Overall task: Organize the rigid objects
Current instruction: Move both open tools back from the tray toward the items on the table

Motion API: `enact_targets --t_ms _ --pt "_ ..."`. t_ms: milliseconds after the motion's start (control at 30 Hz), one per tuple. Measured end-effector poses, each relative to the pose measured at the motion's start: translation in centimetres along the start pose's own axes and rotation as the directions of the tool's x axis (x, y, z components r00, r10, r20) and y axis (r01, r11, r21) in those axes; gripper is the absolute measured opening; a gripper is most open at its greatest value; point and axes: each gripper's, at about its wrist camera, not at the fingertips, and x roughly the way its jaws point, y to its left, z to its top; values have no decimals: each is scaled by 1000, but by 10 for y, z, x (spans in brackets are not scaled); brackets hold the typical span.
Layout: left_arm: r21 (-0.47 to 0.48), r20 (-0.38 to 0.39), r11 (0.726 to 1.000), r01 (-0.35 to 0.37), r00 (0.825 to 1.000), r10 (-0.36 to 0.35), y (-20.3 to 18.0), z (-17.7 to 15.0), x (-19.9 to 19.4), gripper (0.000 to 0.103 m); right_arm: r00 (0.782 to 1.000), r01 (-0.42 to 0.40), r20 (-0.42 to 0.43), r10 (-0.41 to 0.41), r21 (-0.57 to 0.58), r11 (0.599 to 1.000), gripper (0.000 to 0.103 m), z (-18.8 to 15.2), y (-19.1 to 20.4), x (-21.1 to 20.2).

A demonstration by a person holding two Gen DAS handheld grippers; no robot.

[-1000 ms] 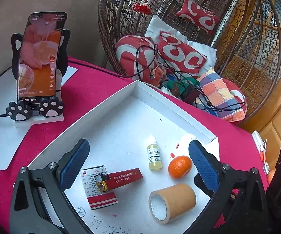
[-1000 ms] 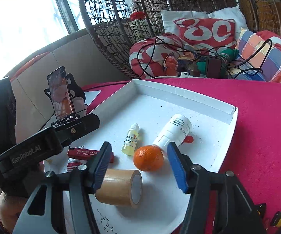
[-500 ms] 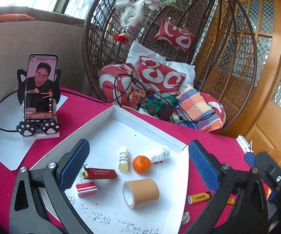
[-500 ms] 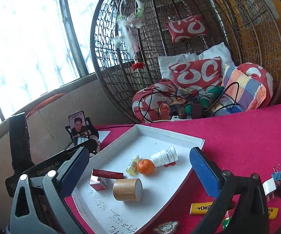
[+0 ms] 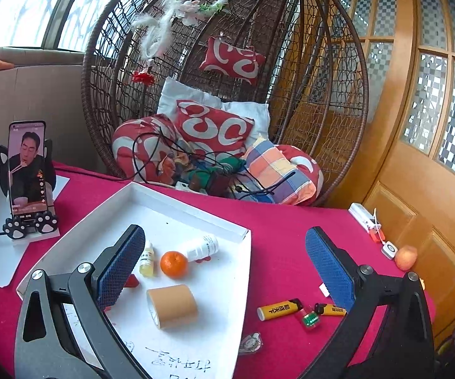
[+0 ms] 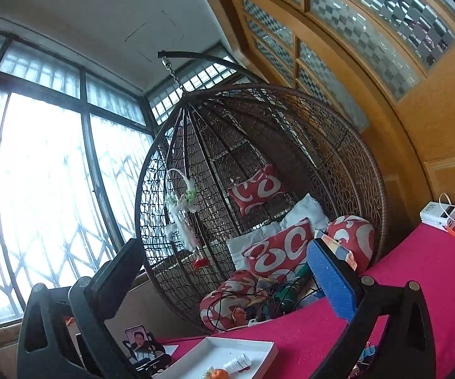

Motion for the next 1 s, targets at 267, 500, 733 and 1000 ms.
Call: enact_targets --t_ms 267,500,733,1000 --pt "10 -70 999 38 997 -37 -1 -7 15 103 995 101 24 -101 -9 995 103 7 -30 -24" --pt "143 -360 963 229 918 -165 -51 -51 64 103 987 163 -3 -163 5 987 103 0 -57 -37" --pt "345 -540 865 364 831 -134 -122 -112 117 97 981 189 -53 -185 79 979 103 -1 -91 -46" --pt "496 -565 762 416 821 -80 -156 -136 145 63 955 246 -187 -229 76 966 103 -15 -135 -57"
